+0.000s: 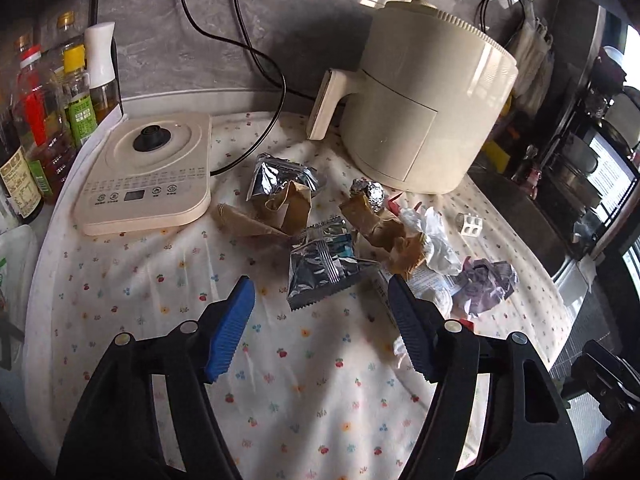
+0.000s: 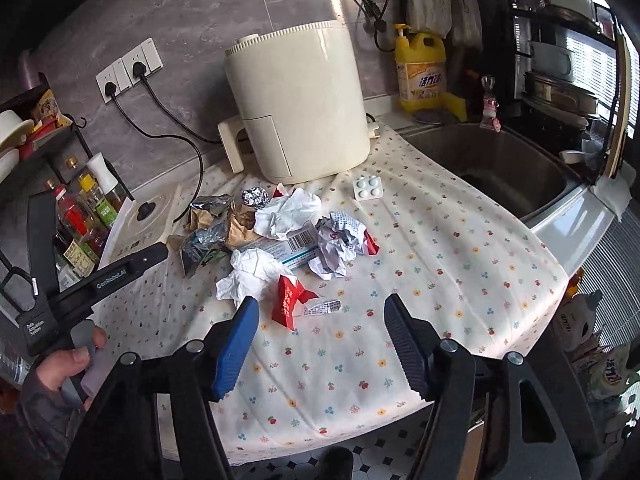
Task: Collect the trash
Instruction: 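Grasp the silver foil wrapper with the left tool while the right tool grasps the red wrapper, then carry both wrappers down to the white floor bin and open both tools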
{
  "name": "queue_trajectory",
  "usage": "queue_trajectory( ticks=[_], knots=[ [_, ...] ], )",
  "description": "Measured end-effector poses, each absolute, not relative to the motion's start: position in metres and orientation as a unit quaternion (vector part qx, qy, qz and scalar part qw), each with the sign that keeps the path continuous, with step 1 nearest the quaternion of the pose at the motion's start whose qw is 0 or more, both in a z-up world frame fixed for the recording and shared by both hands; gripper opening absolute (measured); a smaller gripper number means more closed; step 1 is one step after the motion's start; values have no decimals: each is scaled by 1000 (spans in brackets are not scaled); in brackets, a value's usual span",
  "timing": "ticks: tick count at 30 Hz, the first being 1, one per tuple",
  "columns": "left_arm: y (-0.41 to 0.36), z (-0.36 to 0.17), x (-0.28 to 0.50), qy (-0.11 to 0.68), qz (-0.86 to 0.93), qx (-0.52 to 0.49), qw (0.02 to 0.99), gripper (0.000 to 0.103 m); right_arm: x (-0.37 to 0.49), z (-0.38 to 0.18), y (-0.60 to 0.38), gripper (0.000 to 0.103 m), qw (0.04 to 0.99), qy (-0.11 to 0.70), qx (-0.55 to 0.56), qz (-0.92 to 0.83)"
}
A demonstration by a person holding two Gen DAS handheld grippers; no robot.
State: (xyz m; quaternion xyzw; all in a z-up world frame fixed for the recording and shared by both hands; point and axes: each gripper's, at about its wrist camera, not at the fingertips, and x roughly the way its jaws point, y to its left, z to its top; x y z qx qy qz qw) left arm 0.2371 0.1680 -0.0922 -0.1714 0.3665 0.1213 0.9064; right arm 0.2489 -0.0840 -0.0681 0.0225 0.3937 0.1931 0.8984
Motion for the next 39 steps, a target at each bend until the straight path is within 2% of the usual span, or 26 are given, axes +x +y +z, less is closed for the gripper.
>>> queue_trajectory(
  ticks=[11, 13, 14, 18, 24, 30, 33, 39],
  knots=[
    [180, -125, 292, 400, 117, -185, 890, 72, 279, -84, -56, 65, 886, 422, 16, 191],
    [180, -131, 297, 413, 116, -183, 884, 47, 282, -87, -54, 65, 885, 426, 13, 190],
    [180, -134, 300, 423, 122, -179, 880, 40, 283, -90, -52, 65, 883, 428, 11, 191],
    [183, -130, 289, 420, 118, -185, 881, 30, 287, -106, -45, 58, 873, 447, 15, 195],
    [194, -121, 260, 401, 119, -197, 886, 30, 290, -125, -31, 53, 862, 466, 7, 198],
    [206, -111, 235, 380, 134, -197, 894, 30, 300, -140, -18, 41, 857, 475, -5, 201],
    [209, -108, 224, 373, 139, -196, 896, 30, 306, -149, -10, 14, 842, 494, -7, 216],
    [197, -98, 213, 357, 136, -189, 904, 30, 286, -130, -21, 10, 851, 471, 4, 231]
  ],
)
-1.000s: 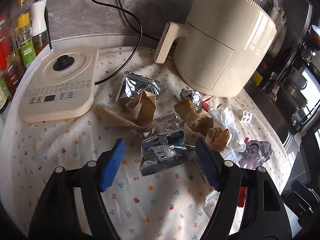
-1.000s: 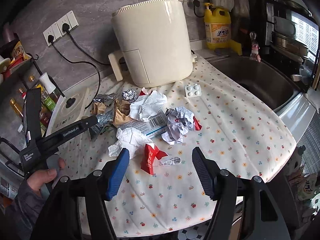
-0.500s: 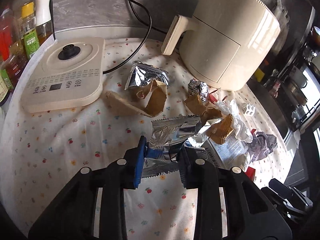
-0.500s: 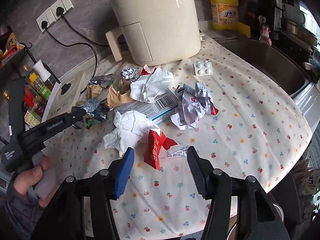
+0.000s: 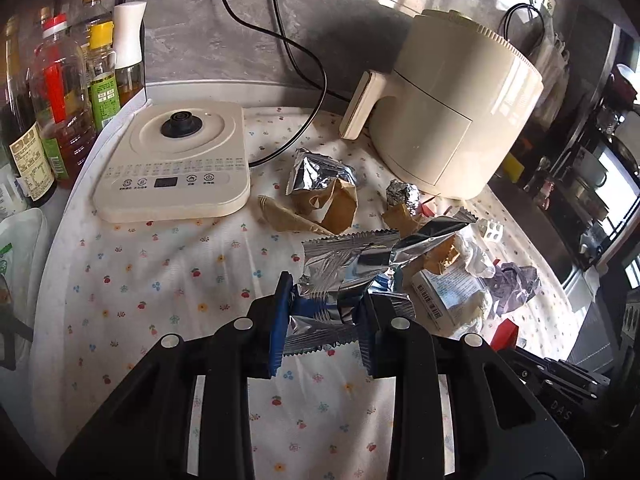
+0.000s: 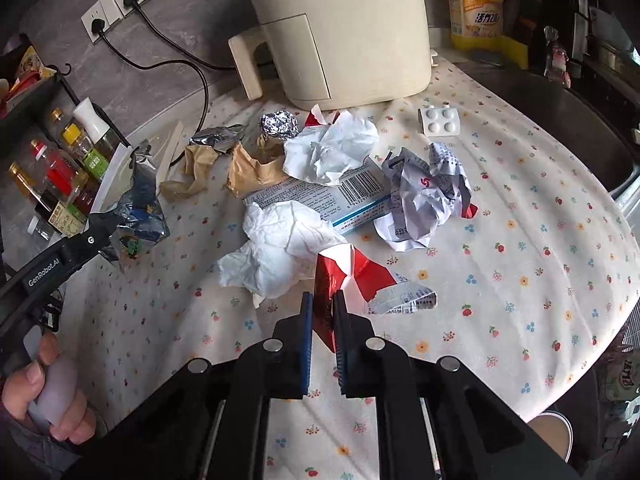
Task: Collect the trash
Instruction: 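Carry both wrappers down to the white floor bin and open both tools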
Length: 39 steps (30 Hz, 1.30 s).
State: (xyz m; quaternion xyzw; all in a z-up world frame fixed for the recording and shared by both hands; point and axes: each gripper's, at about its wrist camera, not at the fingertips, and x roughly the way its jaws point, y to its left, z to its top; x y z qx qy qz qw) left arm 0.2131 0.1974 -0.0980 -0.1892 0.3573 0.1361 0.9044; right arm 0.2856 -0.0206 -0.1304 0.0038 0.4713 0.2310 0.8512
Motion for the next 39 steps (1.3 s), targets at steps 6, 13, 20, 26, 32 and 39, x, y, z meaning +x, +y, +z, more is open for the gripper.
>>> queue_trajectory(
  ticks=[6, 13, 20, 26, 32, 39],
  knots=[
    [165, -83, 198, 343, 121, -169, 916, 30, 252, -103, -49, 10, 868, 431, 7, 245],
    [105, -73, 167, 334, 116, -166, 920, 30, 205, -75, -107, 10, 884, 394, 10, 251],
    [36, -70, 143, 344, 81, -145, 924, 30, 157, -72, -174, 10, 894, 384, 27, 228],
    [-21, -77, 128, 356, 48, -132, 924, 30, 125, -81, -230, 10, 898, 389, 39, 201],
    [-78, -91, 119, 373, 4, -113, 921, 30, 100, -94, -285, 10, 902, 397, 60, 157],
    [-128, -113, 117, 396, -37, -99, 912, 30, 87, -123, -331, 14, 895, 422, 76, 118]
  ],
)
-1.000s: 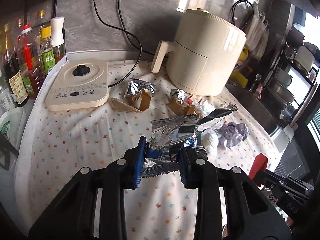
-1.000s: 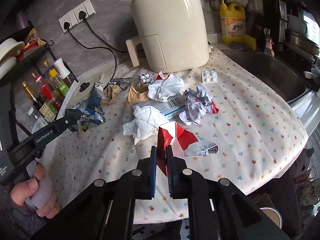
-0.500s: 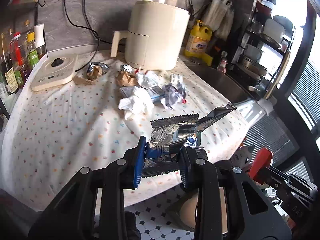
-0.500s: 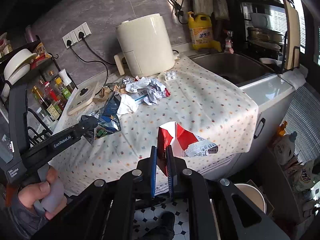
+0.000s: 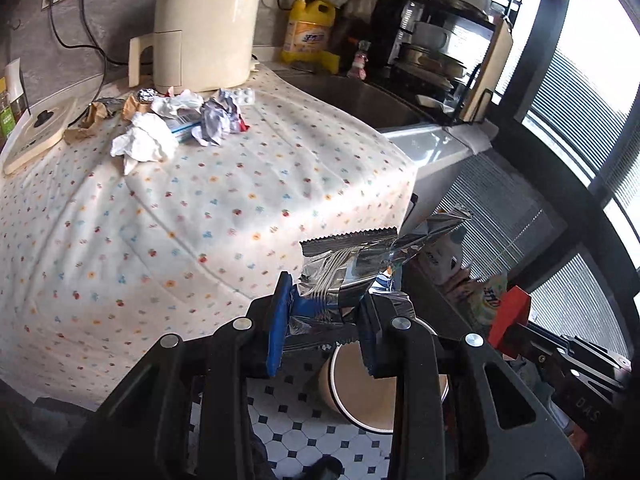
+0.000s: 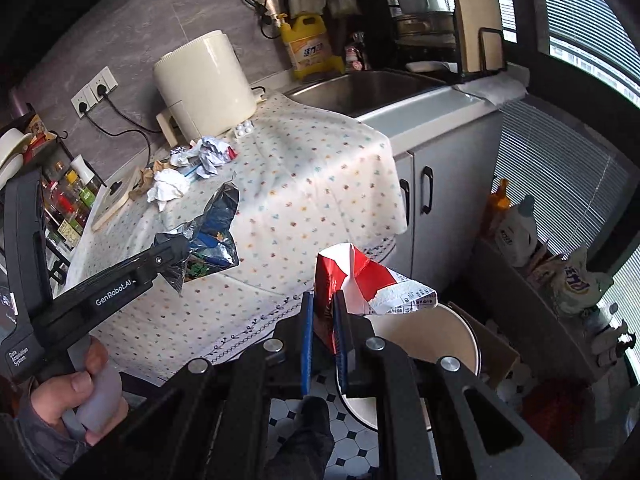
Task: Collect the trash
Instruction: 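Carry both wrappers down to the white floor bin and open both tools, then raise both open tools from the bin back toward the trash pile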
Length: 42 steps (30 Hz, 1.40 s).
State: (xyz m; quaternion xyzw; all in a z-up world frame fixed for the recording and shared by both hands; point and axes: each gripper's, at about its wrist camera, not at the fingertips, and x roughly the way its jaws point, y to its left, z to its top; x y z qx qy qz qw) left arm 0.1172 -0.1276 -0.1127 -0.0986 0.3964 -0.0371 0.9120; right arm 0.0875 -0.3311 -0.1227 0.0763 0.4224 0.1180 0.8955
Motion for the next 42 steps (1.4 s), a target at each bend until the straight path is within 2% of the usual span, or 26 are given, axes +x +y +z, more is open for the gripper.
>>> queue_trajectory(
  ticks=[2, 3, 4, 9, 15, 22, 27, 34, 37, 42],
  knots=[
    [-137, -119, 119, 405, -44, -94, 908, 30, 91, -133, -339, 16, 891, 431, 81, 115],
    [-140, -123, 121, 409, -47, -92, 907, 30, 93, -138, -342, 29, 890, 434, 83, 110],
    [-143, -125, 122, 412, -51, -89, 905, 30, 93, -141, -346, 45, 891, 434, 86, 101],
    [-158, -137, 126, 423, -69, -78, 900, 31, 85, -147, -368, 51, 892, 434, 104, 64],
    [-185, -154, 134, 443, -103, -79, 887, 31, 64, -143, -386, 69, 900, 426, 91, 29],
    [-229, -169, 135, 457, -152, -68, 874, 36, 49, -137, -417, 73, 903, 418, 96, -15],
    [-245, -178, 133, 462, -177, -79, 866, 69, 41, -137, -430, 73, 903, 418, 97, -28],
    [-227, -178, 133, 460, -143, -93, 871, 72, 40, -134, -430, 73, 906, 414, 90, -14],
    [-207, -166, 130, 449, -115, -97, 881, 74, 45, -130, -421, 78, 909, 406, 88, 1],
    [-170, -138, 120, 424, -68, -87, 899, 84, 56, -115, -395, 89, 919, 385, 86, 30]
  ],
)
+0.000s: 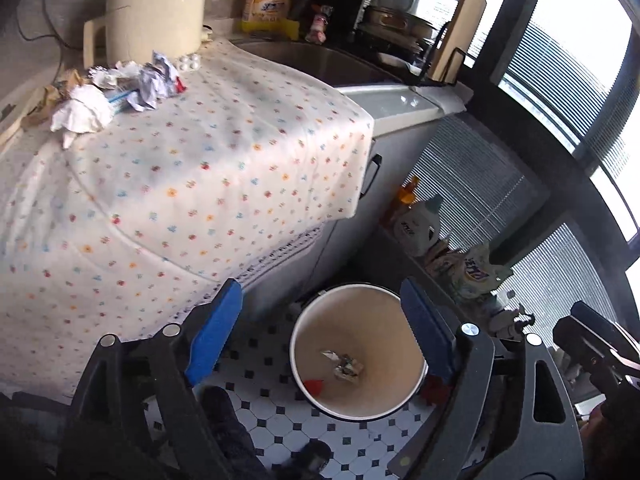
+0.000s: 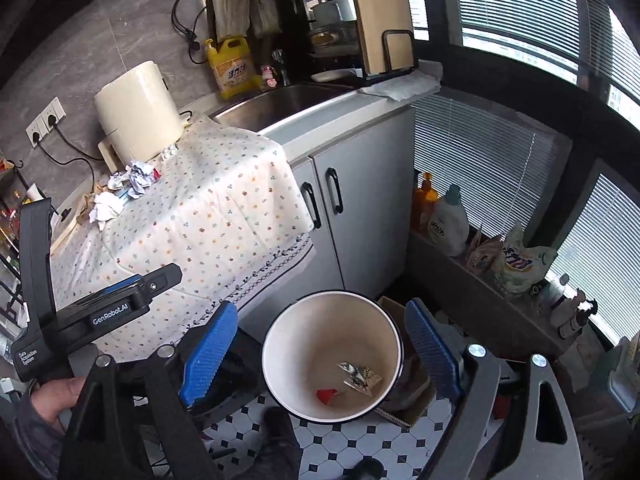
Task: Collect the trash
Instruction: 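Raise both open tools from the bin back toward the trash pile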
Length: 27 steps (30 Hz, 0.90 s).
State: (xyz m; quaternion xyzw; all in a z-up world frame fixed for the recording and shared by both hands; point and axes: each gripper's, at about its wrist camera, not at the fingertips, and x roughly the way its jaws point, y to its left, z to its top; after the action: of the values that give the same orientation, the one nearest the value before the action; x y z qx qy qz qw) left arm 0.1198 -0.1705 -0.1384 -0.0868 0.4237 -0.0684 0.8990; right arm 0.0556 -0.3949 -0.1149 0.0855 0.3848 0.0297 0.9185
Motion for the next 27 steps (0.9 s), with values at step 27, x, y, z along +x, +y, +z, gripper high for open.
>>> queue_trajectory(
  ticks=[27],
  knots=[
    [7, -39, 83, 306, 144, -124, 933, 96, 113, -47, -218, 95, 935, 307, 27, 178]
  ],
)
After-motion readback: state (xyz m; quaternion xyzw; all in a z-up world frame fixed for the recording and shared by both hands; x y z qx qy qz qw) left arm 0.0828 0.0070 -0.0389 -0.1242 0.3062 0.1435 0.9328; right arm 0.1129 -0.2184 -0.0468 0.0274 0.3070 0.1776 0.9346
